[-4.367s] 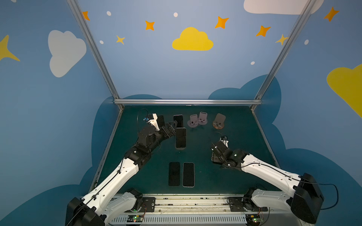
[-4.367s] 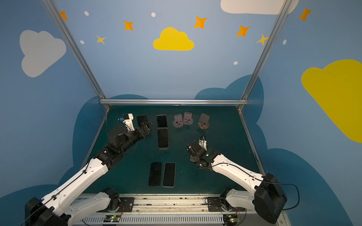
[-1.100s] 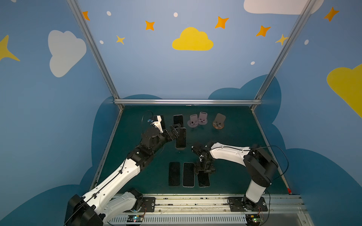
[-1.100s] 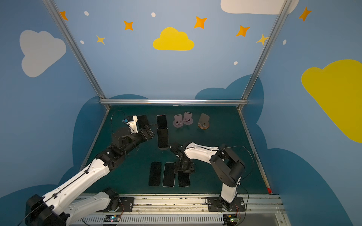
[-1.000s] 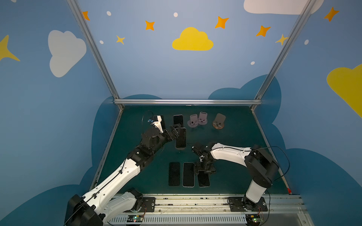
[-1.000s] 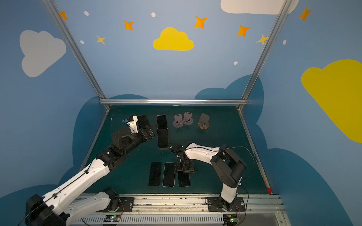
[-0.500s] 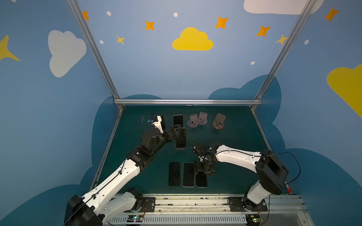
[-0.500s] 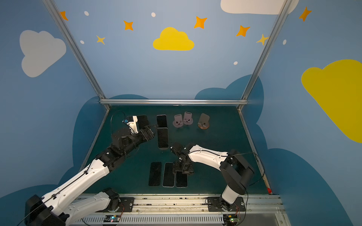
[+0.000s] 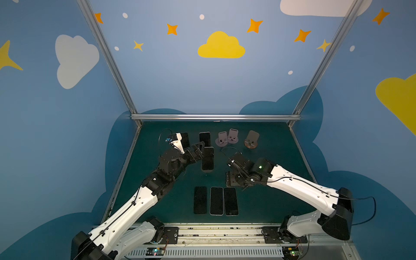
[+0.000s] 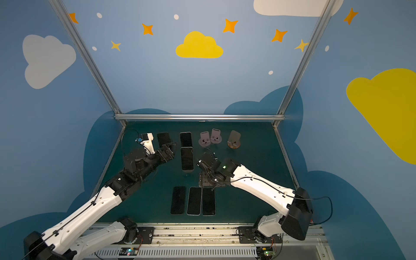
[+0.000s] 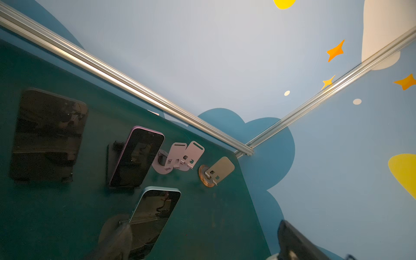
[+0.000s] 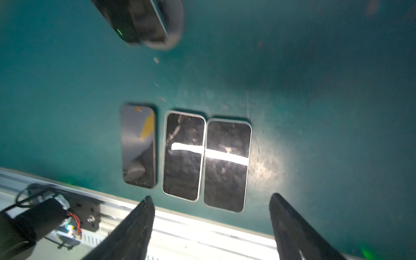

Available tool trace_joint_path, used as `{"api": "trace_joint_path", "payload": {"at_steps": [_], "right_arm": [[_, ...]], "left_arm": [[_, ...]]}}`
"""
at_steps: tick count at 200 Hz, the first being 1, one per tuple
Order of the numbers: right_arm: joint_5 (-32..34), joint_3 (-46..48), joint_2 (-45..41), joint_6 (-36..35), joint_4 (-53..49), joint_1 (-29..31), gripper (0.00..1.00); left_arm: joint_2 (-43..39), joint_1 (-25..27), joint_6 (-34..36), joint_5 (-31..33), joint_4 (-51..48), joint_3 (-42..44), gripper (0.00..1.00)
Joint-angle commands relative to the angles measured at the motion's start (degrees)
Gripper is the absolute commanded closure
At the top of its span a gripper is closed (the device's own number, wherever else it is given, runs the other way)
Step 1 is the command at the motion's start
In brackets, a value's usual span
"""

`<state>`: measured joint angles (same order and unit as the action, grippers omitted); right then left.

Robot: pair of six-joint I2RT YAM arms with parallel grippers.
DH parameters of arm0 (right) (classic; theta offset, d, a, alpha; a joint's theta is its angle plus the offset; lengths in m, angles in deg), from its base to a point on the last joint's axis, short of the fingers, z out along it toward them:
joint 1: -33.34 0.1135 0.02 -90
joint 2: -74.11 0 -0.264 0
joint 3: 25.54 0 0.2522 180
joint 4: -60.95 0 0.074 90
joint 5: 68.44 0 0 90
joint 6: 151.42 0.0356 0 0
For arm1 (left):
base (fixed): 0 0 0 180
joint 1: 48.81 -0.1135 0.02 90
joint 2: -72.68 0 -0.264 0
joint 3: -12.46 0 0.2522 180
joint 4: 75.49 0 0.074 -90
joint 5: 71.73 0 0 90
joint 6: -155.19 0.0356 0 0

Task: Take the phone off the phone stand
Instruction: 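Raise the right gripper toward the standing phones while the left gripper draws back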

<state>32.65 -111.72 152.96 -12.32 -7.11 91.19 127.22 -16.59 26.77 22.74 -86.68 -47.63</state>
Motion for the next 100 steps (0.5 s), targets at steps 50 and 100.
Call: {"api": "trace_joint_path", "payload": {"at_steps": [50, 100], "right_arm": [[16.1, 4.7, -6.2, -17.6, 24.2, 1.1, 0.16], [14.5, 6.2, -4.1, -28.3, 40.9, 1.0, 0.13]], "left_arm": [[-3.8, -1.4, -6.9, 21.2, -7.6, 1.1, 0.00], [-5.4, -7.0, -13.5, 26.0, -10.2, 2.2, 0.00]]}}
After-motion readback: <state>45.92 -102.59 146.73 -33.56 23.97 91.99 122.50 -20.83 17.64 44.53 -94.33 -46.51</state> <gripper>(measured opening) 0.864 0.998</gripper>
